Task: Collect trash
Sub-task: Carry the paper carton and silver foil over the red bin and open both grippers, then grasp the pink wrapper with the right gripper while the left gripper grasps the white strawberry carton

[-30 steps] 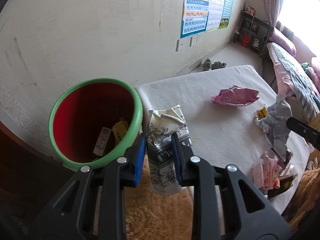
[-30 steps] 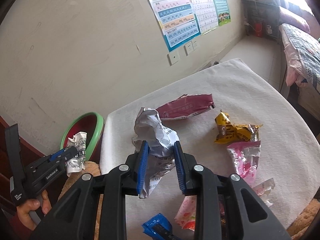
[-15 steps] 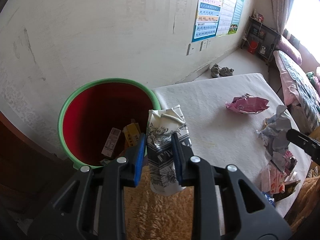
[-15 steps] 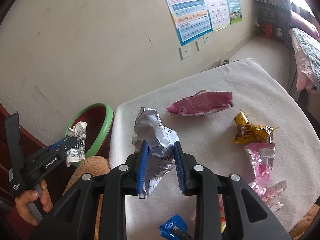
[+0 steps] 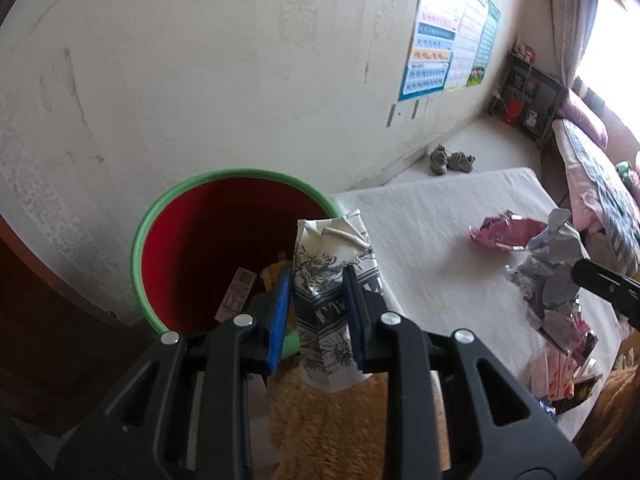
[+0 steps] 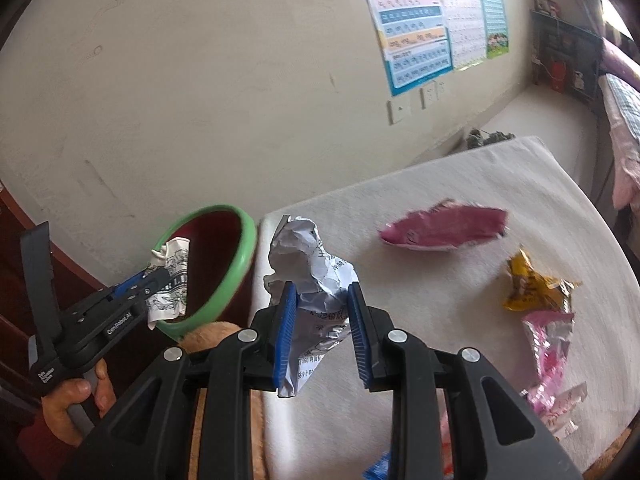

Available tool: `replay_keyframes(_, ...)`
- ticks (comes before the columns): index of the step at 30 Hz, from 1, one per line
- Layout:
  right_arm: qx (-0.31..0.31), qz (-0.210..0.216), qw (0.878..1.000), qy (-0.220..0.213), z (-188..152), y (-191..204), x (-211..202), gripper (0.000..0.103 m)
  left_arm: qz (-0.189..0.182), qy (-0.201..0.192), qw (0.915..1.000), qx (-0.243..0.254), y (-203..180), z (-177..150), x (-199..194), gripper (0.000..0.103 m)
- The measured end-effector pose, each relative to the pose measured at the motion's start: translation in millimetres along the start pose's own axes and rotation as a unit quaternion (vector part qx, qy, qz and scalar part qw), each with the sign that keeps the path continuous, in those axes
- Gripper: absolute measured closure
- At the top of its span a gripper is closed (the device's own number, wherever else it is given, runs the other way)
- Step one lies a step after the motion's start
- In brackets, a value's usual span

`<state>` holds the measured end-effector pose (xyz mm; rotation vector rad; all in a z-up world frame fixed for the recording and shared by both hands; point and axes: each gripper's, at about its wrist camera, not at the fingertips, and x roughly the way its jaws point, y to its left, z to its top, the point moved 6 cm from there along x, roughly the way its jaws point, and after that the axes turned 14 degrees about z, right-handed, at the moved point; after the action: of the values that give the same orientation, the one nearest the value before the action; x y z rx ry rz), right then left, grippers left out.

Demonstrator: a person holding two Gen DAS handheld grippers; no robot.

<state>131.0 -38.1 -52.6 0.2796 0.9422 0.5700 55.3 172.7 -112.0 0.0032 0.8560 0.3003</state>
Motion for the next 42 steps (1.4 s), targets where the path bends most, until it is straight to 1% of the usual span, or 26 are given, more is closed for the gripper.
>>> replay_keyframes(5,-0.017,0.022,1.000,0.012,13.2,28.2,25.1,0.077,0.002,0.003,0.9998,-0.021,22.7,3.3,8.4,0.078)
replay_keyframes(8,-0.025,0.043,0.998,0.026,20.0,47.5,48.3,0.077,0.006,0.004,0.9994,-0.034,39.4,6.1,14.2,0.078)
replay_keyframes(14,-0.042,0.072,0.995,0.047,33.9,85.4,90.8,0.077,0.016,0.008,0.9979,-0.063,72.6,12.0,26.5,0.078)
replay_keyframes(21,-0.058,0.086,0.993,0.047,54.3,115.4,118.1,0.077,0.025,0.012,0.9967,-0.076,92.1,16.5,37.5,0.078)
replay_keyframes(23,-0.063,0.092,0.993,0.044,60.2,122.6,122.9,0.075,0.029,0.012,0.9966,-0.076,95.2,17.5,39.6,0.077)
replay_keyframes(24,-0.063,0.095,0.993,0.041,62.3,124.0,123.6,0.075,0.034,0.011,0.9963,-0.078,96.6,18.5,40.9,0.073)
replay_keyframes(25,-0.061,0.098,0.993,0.038,64.5,125.5,124.2,0.067,0.034,0.012,0.9961,-0.080,96.8,19.8,42.9,0.058)
replay_keyframes(26,-0.059,0.100,0.993,0.034,66.3,126.0,123.3,0.060,0.027,0.016,0.9958,-0.086,97.4,20.1,44.2,0.052)
replay_keyframes(27,-0.058,0.102,0.993,0.030,68.1,125.4,121.6,0.060,0.022,0.018,0.9954,-0.092,97.9,20.7,44.6,0.052)
replay_keyframes(32,-0.040,0.102,0.994,0.015,66.0,101.8,97.2,0.060,0.023,0.014,0.9958,-0.088,90.9,21.2,37.8,0.052)
replay_keyframes(34,-0.038,0.085,0.996,0.012,58.7,84.5,80.9,0.060,0.017,0.012,0.9966,-0.079,82.4,21.0,33.0,0.052)
replay_keyframes(38,-0.038,0.022,0.999,0.012,37.2,33.5,39.5,0.060,0.005,0.007,0.9985,-0.054,58.1,20.6,22.7,0.052)
replay_keyframes(39,-0.034,-0.003,0.999,0.011,30.2,12.1,23.3,0.060,0.000,0.008,0.9987,-0.050,50.6,19.9,20.6,0.052)
replay_keyframes(41,-0.022,-0.036,0.999,0.008,21.1,-20.3,0.0,0.059,-0.012,0.011,0.9992,-0.037,31.7,17.6,15.6,0.052)
replay_keyframes(42,-0.009,-0.060,0.998,0.007,14.3,-45.4,-16.6,0.058,-0.018,0.012,0.9992,-0.032,24.0,17.1,13.2,0.052)
